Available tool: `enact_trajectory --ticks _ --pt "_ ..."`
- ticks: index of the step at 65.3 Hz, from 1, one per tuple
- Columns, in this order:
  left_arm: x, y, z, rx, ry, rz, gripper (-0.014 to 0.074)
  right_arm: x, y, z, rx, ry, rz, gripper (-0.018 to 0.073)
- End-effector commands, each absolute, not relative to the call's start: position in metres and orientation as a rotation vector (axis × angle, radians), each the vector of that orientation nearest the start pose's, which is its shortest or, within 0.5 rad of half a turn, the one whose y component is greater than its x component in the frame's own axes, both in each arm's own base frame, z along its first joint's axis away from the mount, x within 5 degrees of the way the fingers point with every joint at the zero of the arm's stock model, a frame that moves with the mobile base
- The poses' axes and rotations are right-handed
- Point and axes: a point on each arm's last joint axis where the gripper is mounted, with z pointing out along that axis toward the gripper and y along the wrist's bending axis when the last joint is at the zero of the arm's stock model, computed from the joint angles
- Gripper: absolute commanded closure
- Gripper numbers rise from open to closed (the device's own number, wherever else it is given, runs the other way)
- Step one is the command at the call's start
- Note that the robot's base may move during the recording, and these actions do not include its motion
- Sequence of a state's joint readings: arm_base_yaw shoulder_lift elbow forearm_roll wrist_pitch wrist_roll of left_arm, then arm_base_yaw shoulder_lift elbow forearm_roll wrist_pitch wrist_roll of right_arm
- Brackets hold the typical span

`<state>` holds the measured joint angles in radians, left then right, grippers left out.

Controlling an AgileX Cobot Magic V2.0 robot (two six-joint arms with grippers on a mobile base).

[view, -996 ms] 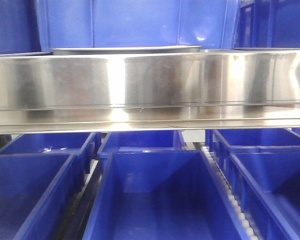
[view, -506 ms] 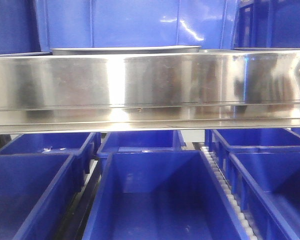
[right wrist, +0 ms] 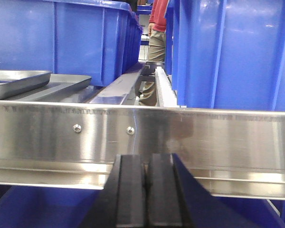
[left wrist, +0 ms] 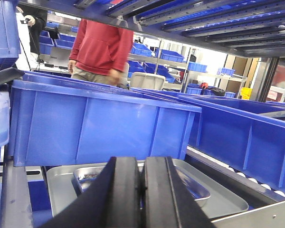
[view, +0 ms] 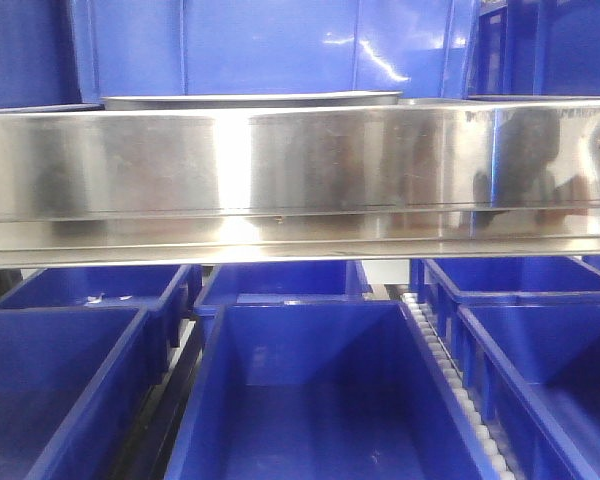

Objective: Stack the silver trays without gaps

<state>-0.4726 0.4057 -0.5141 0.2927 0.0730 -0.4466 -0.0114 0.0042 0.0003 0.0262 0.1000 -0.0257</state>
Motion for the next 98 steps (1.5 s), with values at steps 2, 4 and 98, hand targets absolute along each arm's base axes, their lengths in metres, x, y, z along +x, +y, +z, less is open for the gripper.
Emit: enact_trajectory --ticks 2,4,98 --pt "0.078 -0.038 0.353 0.223 1.426 -0.5 0.0603 0.056 -0.001 0.206 0.017 1.558 -0.006 0.0639" --pt "0.078 -0.038 0.353 0.223 1.426 -0.5 0.0603 0.056 -0.001 0.206 0.017 1.558 -0.006 0.0639" --pt "0.061 -0.007 0.247 0.094 1.54 -0.067 0.0603 0.056 -0.001 0.206 0.017 1.558 -0.006 0.0639"
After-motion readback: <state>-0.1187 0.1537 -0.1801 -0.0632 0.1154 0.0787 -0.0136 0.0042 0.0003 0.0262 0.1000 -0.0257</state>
